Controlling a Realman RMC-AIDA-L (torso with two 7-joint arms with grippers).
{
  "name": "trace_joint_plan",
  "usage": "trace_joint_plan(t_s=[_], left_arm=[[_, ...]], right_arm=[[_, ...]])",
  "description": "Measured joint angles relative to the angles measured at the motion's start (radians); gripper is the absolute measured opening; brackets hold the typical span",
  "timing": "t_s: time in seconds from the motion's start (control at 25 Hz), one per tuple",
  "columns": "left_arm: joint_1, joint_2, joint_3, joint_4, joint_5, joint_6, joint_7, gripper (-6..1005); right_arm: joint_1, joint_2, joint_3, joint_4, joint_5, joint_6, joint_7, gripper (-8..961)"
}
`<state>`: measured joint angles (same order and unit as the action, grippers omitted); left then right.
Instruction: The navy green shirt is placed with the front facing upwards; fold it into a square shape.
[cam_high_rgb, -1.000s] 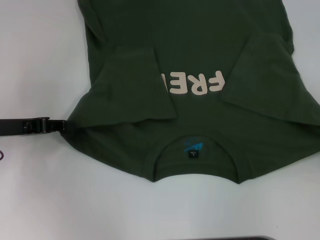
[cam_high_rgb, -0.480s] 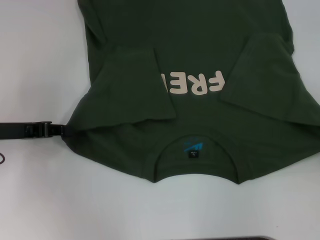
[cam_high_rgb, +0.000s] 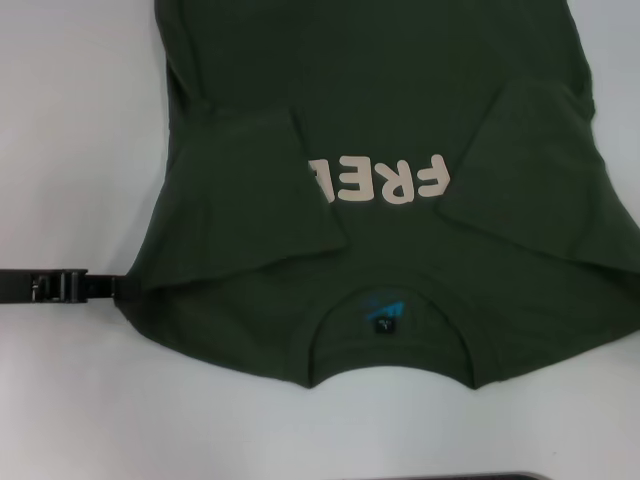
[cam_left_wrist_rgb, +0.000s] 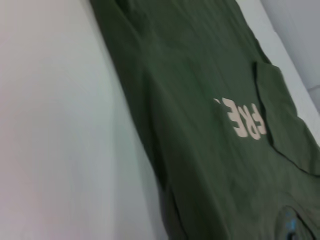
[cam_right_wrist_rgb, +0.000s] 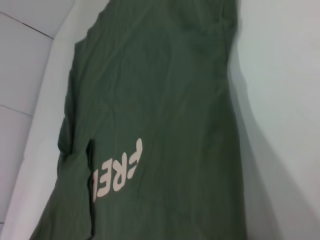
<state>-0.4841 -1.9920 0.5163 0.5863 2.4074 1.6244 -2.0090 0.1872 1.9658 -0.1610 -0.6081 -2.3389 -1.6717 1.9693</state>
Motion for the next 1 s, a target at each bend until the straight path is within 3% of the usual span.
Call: trace_joint_plan(t_s=[0.48, 0.76, 1.0], left_arm=[[0.042, 0.022, -0.003, 0.013, 0.045, 0.133, 0.031, 4], [0.077, 0.022, -0.006, 0.018, 0.068, 0.164, 0.052, 5], [0.093, 0.022, -0.061, 0.010, 0.066, 0.167, 0.086, 5]], right_arm=[[-0.118, 0.036, 0.085, 0.003, 0.000, -0.037, -0.130, 44], [-0.175, 0.034, 0.175, 0.012, -0.002, -0.060, -0.181, 45], [-0.187, 0.033, 0.242, 0.012, -0.004, -0.074, -0.223, 45]])
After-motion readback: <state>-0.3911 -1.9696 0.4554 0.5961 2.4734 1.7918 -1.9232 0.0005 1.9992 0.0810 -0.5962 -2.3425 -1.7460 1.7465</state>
